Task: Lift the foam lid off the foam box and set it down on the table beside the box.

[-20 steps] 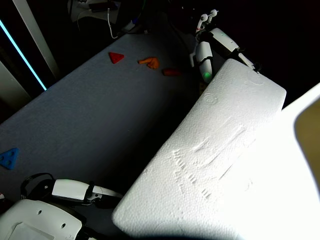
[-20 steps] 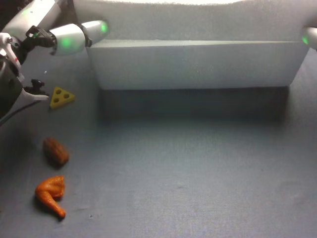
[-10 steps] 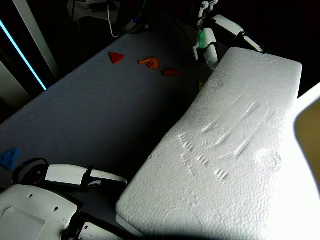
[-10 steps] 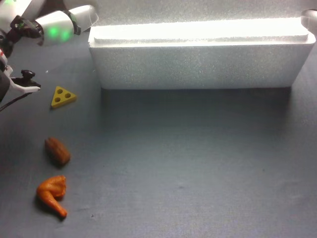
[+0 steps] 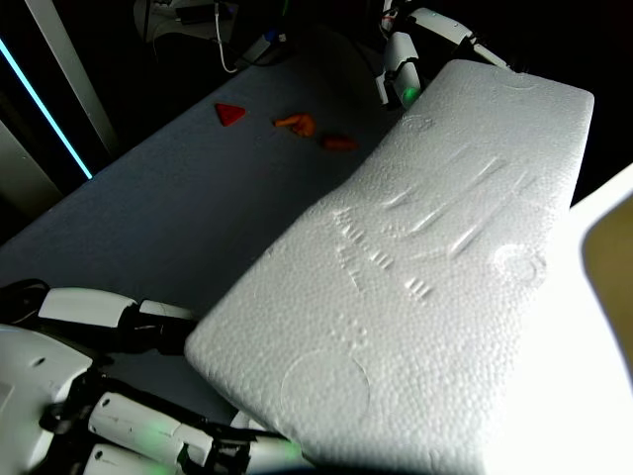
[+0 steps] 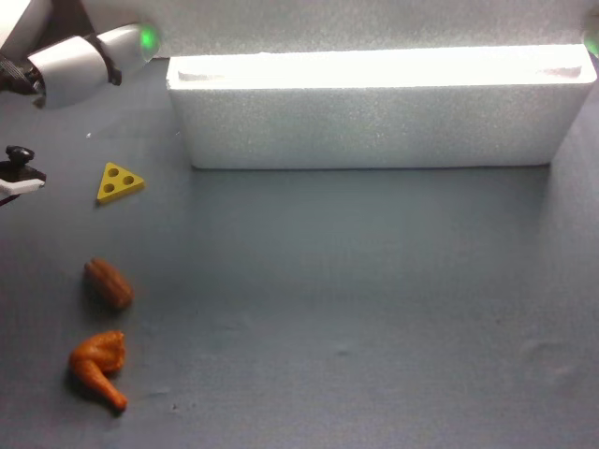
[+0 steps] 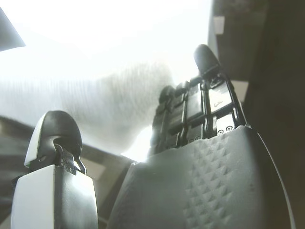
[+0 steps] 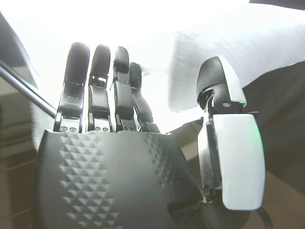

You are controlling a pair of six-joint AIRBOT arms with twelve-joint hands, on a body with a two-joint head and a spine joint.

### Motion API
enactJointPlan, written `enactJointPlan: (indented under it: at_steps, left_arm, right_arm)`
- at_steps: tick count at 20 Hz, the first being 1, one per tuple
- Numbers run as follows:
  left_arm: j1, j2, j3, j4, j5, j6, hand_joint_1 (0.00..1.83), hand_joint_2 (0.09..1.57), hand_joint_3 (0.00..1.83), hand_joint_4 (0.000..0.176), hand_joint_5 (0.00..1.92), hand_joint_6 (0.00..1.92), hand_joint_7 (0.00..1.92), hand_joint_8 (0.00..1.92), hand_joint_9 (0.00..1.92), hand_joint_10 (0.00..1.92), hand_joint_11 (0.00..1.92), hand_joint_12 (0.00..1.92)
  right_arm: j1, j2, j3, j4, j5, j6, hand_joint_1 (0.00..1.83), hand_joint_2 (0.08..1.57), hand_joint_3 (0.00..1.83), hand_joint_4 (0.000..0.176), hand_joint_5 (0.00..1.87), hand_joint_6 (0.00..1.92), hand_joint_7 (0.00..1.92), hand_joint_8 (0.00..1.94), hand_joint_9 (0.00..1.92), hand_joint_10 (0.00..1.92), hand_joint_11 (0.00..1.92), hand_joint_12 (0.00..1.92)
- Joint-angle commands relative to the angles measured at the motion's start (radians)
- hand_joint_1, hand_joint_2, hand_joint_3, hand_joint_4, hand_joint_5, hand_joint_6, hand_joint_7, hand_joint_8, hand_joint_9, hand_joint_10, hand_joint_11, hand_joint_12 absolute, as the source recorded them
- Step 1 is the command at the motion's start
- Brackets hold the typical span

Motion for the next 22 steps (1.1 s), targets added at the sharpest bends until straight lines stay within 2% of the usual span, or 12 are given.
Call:
enactJointPlan:
  at_steps: [1,5,6,8,9,11,12,13,14,16,17,22]
  left_arm:
    - [0.004,0.011,-0.016,0.075,-0.16,-0.002,0.43,1.1,0.0,0.0,0.12,0.0,0.0,0.0,0.0,0.0,0.0,0.77]
    - [0.051,0.046,-0.071,0.086,-0.216,0.006,0.4,1.08,0.0,0.014,0.14,0.0,0.0,0.0,0.0,0.0,0.0,1.02]
    - [0.066,0.058,-0.088,0.091,-0.233,0.007,0.43,1.1,0.0,0.0,0.13,0.0,0.0,0.0,0.0,0.0,0.0,1.1]
    - [0.086,0.075,-0.116,0.104,-0.246,0.014,0.43,1.12,0.0,0.0,0.13,0.0,0.0,0.0,0.0,0.0,0.0,1.2]
    - [0.087,0.077,-0.118,0.105,-0.246,0.014,0.43,1.13,0.0,0.0,0.14,0.0,0.02,0.0,0.0,0.0,0.0,0.96]
    - [0.111,0.095,-0.145,0.114,-0.257,0.017,0.42,1.11,0.0,0.0,0.15,0.0,0.04,0.0,0.02,0.0,0.0,0.65]
    - [0.126,0.108,-0.16,0.118,-0.268,0.019,0.43,1.12,0.0,0.0,0.15,0.0,0.03,0.0,0.02,0.0,0.0,0.55]
    - [0.136,0.117,-0.172,0.123,-0.277,0.02,0.43,1.13,0.0,0.0,0.15,0.0,0.01,0.0,0.01,0.0,0.0,0.48]
    - [0.144,0.124,-0.183,0.129,-0.282,0.021,0.42,1.14,0.0,0.0,0.14,0.0,0.0,0.0,0.01,0.0,0.0,0.52]
    - [0.158,0.137,-0.201,0.138,-0.284,0.022,0.43,1.14,0.0,0.0,0.13,0.0,0.0,0.0,0.0,0.0,0.0,0.58]
    - [0.17,0.148,-0.216,0.144,-0.288,0.023,0.39,1.13,0.0,0.0,0.13,0.0,0.0,0.0,0.02,0.01,0.0,0.75]
    - [0.244,0.189,-0.283,0.153,-0.319,0.027,0.37,1.13,0.0,0.0,0.11,0.01,0.0,0.0,0.0,0.0,0.0,0.11]
  right_arm:
    - [-0.003,0.019,-0.013,-0.069,0.145,0.005,0.55,1.19,0.0,0.0,0.0,0.62,0.08,0.59,0.0,1.01,0.0,1.73]
    - [-0.04,0.056,-0.064,-0.097,0.195,0.003,0.57,1.19,0.0,0.0,0.0,0.46,0.07,0.61,0.0,1.03,0.0,1.8]
    - [-0.051,0.068,-0.08,-0.108,0.206,0.002,0.57,1.21,0.0,0.0,0.0,0.38,0.03,0.53,0.0,0.84,0.0,1.68]
    - [-0.07,0.085,-0.101,-0.119,0.217,-0.002,0.56,1.21,0.0,0.0,0.0,0.35,0.03,0.45,0.0,0.75,0.0,1.64]
    - [-0.072,0.087,-0.103,-0.122,0.217,-0.002,0.5,1.22,0.0,0.0,0.01,0.31,0.0,0.06,0.0,0.15,0.0,1.31]
    - [-0.087,0.101,-0.12,-0.137,0.217,-0.002,0.41,1.2,0.0,0.0,0.03,0.39,0.07,0.0,0.01,0.04,0.0,0.81]
    - [-0.097,0.108,-0.131,-0.148,0.217,-0.002,0.41,1.21,0.0,0.0,0.03,0.39,0.1,0.0,0.04,0.06,0.0,0.88]
    - [-0.108,0.116,-0.145,-0.156,0.218,-0.002,0.41,1.21,0.0,0.0,0.02,0.39,0.13,0.01,0.1,0.12,0.0,1.24]
    - [-0.124,0.127,-0.159,-0.163,0.226,-0.002,0.4,1.2,0.0,0.0,0.0,0.41,0.13,0.0,0.03,0.26,0.0,1.36]
    - [-0.153,0.141,-0.182,-0.165,0.252,-0.001,0.42,1.2,0.0,0.0,0.01,0.42,0.1,0.0,0.01,0.25,0.0,1.39]
    - [-0.164,0.15,-0.194,-0.165,0.262,-0.001,0.42,1.21,0.0,0.0,0.0,0.38,0.02,0.0,0.0,0.02,0.0,1.28]
    - [-0.229,0.188,-0.247,-0.19,0.276,0.011,0.38,1.22,0.0,0.0,0.09,0.11,0.11,0.01,0.11,0.13,0.0,1.37]
